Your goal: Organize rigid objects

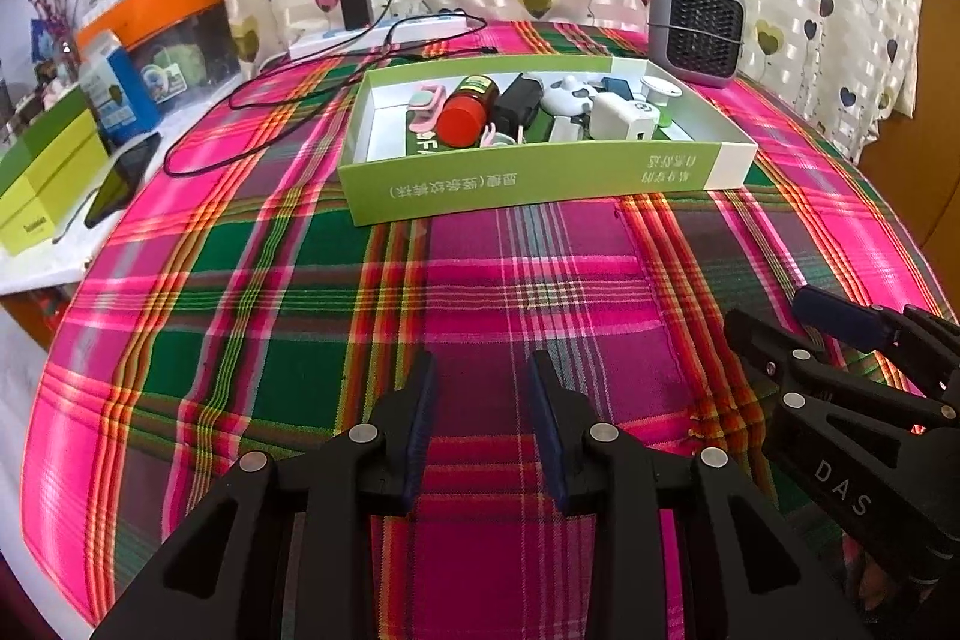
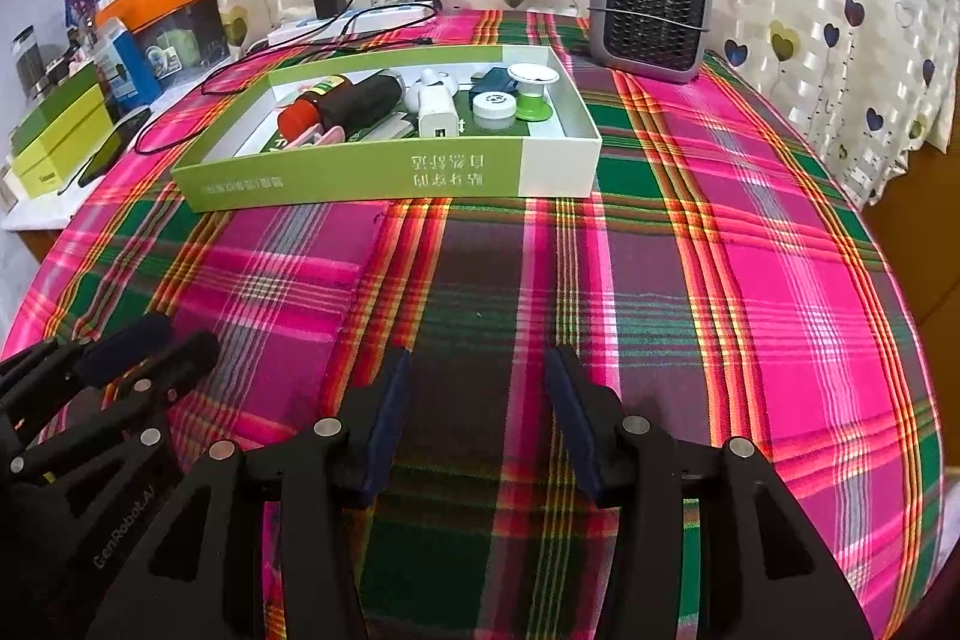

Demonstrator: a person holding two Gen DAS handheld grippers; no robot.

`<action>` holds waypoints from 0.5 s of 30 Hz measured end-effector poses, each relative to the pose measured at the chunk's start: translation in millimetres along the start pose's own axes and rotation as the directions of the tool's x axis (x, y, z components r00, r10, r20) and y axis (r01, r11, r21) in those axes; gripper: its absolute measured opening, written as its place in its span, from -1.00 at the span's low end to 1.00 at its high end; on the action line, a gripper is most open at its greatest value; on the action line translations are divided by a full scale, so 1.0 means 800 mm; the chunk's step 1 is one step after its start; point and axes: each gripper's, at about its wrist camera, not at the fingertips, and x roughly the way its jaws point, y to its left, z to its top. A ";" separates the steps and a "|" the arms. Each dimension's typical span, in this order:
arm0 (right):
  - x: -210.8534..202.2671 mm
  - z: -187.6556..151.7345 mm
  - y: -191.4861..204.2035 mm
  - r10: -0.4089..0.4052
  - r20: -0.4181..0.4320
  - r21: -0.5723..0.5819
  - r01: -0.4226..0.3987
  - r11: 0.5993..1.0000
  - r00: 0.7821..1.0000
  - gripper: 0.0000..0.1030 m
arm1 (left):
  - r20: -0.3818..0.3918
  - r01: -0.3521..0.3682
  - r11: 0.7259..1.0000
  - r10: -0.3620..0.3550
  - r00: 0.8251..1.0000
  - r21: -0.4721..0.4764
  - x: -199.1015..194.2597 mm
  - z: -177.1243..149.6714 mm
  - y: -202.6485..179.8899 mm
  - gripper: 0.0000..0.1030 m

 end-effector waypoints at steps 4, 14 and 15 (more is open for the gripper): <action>0.000 0.000 0.000 -0.004 0.001 -0.002 0.004 1.000 1.000 -0.05 | 0.001 0.001 1.000 -0.001 1.000 0.000 0.000 0.000 0.000 -0.42; 0.000 0.000 0.000 -0.006 0.003 -0.002 0.006 1.000 1.000 -0.04 | 0.002 0.005 1.000 -0.005 1.000 -0.005 0.000 -0.001 0.000 -0.42; -0.001 0.000 0.000 -0.006 0.003 -0.002 0.006 1.000 1.000 -0.04 | 0.002 0.004 1.000 -0.004 1.000 -0.004 0.000 -0.001 0.001 -0.42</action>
